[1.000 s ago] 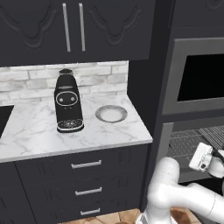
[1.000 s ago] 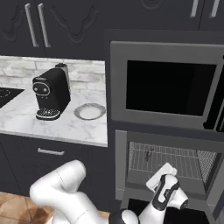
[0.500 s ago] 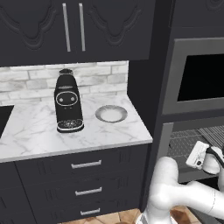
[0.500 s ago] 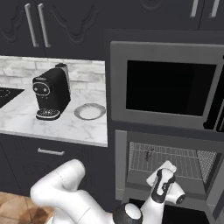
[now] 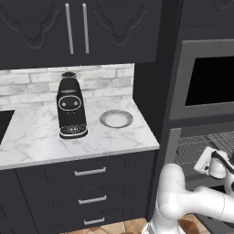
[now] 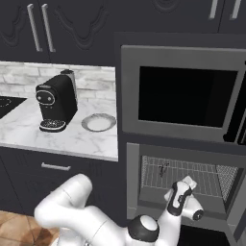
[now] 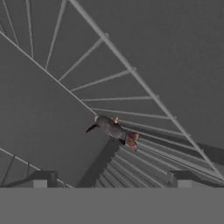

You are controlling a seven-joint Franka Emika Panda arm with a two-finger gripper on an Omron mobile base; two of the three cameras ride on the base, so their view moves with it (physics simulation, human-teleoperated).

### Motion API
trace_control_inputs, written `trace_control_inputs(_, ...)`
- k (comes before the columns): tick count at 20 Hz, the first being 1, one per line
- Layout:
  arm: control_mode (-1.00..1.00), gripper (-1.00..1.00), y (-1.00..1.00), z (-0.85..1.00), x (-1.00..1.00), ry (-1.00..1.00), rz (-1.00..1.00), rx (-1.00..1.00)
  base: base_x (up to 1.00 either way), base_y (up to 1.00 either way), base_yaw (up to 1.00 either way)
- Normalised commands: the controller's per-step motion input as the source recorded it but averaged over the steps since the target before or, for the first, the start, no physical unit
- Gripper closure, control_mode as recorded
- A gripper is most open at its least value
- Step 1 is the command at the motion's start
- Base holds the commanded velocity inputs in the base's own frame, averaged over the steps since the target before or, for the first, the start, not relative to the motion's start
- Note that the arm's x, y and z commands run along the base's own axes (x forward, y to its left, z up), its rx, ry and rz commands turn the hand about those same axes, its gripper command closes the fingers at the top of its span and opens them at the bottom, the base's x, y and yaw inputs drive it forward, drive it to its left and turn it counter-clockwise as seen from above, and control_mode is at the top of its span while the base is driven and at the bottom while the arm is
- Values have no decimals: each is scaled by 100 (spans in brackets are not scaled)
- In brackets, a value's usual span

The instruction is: Take the fish from the oven and place it on the plate on the counter.

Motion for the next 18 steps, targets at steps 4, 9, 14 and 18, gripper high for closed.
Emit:
trace_control_inputs(4,-100,-100,-22,-37,1,0,-5,0,0,0,0)
trace_control_inputs(9,-100,-100,-9,-43,0,0,-3,0,0,0,0)
trace_control_inputs(14,-100,-100,0,-67,6,0,-1,0,0,0,0)
trace_control_inputs(18,-100,-100,0,-74,0,0,0,0,0,0,0)
